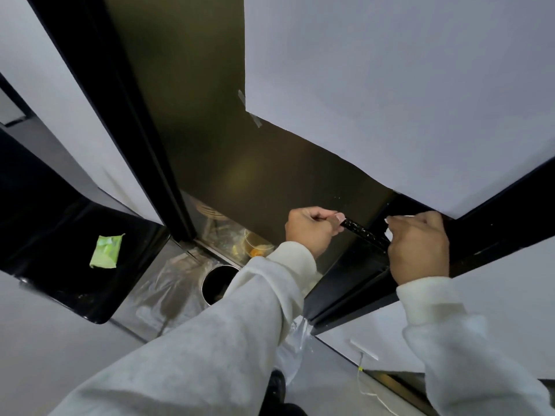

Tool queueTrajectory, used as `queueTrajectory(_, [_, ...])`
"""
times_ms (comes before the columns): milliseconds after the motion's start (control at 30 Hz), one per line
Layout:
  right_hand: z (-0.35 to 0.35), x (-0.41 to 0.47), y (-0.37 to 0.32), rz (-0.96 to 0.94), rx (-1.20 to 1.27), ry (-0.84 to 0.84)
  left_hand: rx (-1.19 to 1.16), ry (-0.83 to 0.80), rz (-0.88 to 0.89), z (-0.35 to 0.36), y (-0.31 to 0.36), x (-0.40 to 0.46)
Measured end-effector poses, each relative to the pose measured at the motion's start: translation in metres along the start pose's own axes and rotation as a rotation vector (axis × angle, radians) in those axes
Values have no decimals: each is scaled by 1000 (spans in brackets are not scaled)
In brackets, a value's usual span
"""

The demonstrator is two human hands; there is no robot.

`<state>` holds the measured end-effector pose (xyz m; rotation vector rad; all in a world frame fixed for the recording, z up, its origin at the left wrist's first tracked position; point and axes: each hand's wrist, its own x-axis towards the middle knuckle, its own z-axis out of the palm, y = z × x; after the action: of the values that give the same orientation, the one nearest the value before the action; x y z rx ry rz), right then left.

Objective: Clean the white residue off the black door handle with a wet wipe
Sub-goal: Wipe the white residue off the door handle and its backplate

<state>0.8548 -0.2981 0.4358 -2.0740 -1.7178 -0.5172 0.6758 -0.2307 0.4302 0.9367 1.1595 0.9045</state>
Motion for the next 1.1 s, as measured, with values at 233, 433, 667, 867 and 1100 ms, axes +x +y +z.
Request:
queueTrajectory(233, [-11,-4,-7,284,32,96,1,-31,-33,-4,6,0])
queueTrajectory(433, [-40,-10,-9,425,113,14,69,-86,-67,-9,16,3])
queueTrajectory(667, [-27,-37,-32,922,559,183,1241,-269,607,24,58,-12])
queueTrajectory(867, [-8,-13,-40,1617,1571,430,1309,-534,483,63,38,-12])
queueTrajectory(1100, [-11,-10,-25,1676,2274,264,1292,-544,474,76,49,-7])
